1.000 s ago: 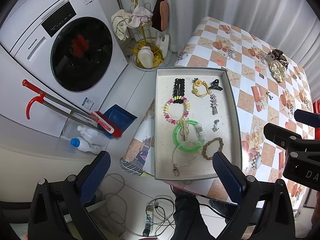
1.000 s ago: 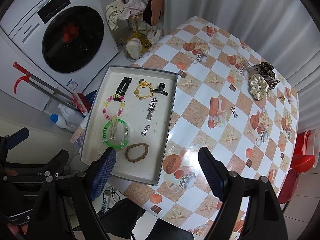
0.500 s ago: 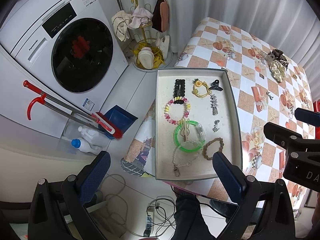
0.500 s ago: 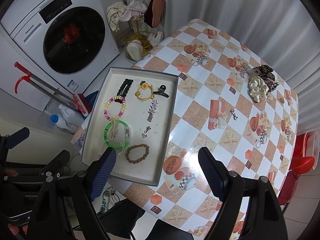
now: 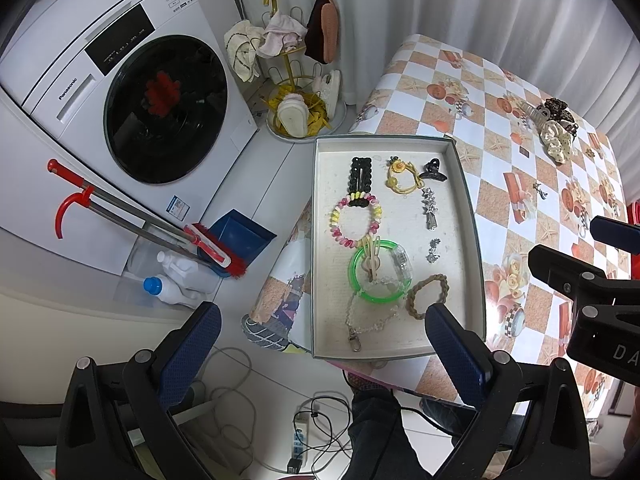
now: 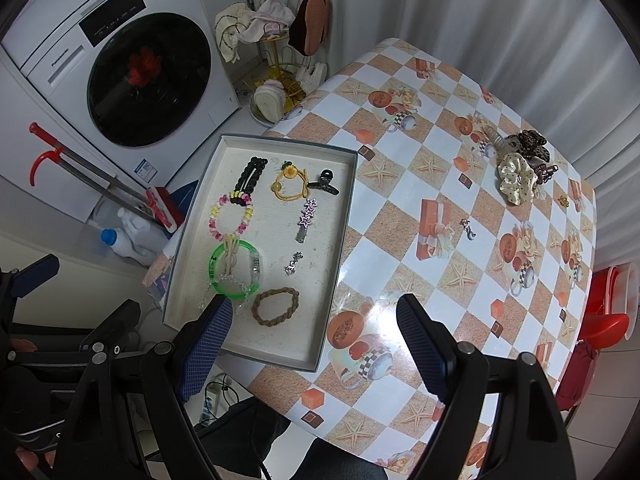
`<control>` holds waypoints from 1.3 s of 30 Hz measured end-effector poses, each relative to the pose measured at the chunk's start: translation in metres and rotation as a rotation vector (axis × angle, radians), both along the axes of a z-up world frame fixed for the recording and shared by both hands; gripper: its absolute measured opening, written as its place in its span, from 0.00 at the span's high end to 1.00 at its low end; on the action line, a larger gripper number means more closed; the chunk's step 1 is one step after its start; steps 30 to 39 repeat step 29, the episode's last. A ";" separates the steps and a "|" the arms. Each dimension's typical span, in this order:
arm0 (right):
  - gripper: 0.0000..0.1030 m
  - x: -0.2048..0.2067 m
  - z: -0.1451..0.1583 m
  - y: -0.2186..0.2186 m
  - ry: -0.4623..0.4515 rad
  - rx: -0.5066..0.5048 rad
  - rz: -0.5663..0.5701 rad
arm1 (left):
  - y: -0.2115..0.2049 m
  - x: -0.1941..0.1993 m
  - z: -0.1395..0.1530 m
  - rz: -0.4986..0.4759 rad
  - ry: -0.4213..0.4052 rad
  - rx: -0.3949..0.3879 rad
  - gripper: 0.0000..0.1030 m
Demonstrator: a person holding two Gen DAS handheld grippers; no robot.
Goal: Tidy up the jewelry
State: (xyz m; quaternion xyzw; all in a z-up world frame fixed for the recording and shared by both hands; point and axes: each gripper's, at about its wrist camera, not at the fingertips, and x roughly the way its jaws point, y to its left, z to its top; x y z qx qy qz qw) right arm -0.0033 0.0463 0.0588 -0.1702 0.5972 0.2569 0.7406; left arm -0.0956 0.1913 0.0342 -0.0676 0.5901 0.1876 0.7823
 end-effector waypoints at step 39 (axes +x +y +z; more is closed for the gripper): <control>0.16 -0.003 0.000 0.000 -0.002 0.001 -0.002 | 0.005 -0.005 0.003 0.015 -0.016 0.011 0.00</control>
